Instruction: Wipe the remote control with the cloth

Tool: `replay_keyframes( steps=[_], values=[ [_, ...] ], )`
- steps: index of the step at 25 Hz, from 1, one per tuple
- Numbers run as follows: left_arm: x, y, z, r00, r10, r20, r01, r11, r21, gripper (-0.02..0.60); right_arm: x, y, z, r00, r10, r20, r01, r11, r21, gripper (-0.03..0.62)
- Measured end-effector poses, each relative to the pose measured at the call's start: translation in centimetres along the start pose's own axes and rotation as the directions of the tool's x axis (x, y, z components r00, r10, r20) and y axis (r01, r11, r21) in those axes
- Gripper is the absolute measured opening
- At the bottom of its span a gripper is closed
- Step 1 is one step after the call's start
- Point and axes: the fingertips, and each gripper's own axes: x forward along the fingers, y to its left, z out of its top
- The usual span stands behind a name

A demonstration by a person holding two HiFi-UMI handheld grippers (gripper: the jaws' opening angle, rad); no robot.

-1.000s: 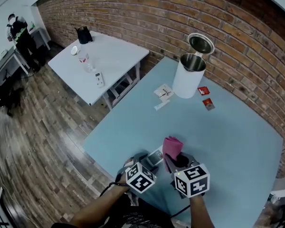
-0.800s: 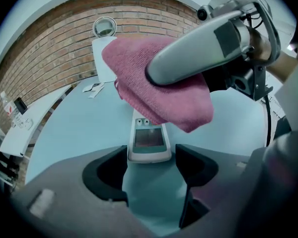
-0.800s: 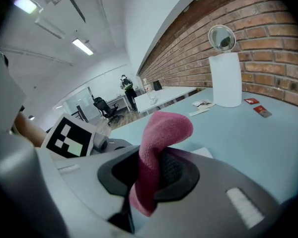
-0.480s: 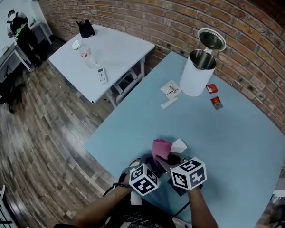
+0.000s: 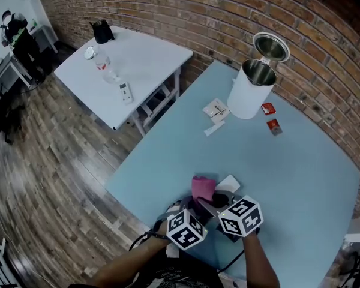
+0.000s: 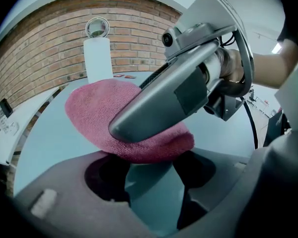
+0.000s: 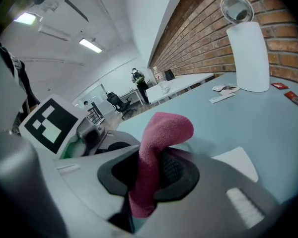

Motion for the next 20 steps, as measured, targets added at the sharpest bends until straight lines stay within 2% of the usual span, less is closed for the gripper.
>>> replay_keyframes(
  steps=[4, 10, 20],
  values=[
    [0.0, 0.0, 0.0, 1.000, -0.002, -0.009, 0.002, 1.000, -0.001, 0.275, -0.3, -1.0, -0.1, 0.999, -0.030, 0.014, 0.029, 1.000, 0.010, 0.077],
    [0.0, -0.1, -0.3, 1.000, -0.007, -0.025, 0.006, 1.000, -0.007, 0.275, -1.5, -3.5, -0.1, 0.994, -0.085, 0.064, 0.079, 0.993, 0.085, 0.077],
    [-0.2, 0.1, -0.4, 0.999, -0.012, -0.038, 0.012, 1.000, -0.012, 0.275, -3.5, -7.5, 0.5, 0.975, -0.150, 0.163, 0.103, 0.959, 0.266, 0.077]
  ],
)
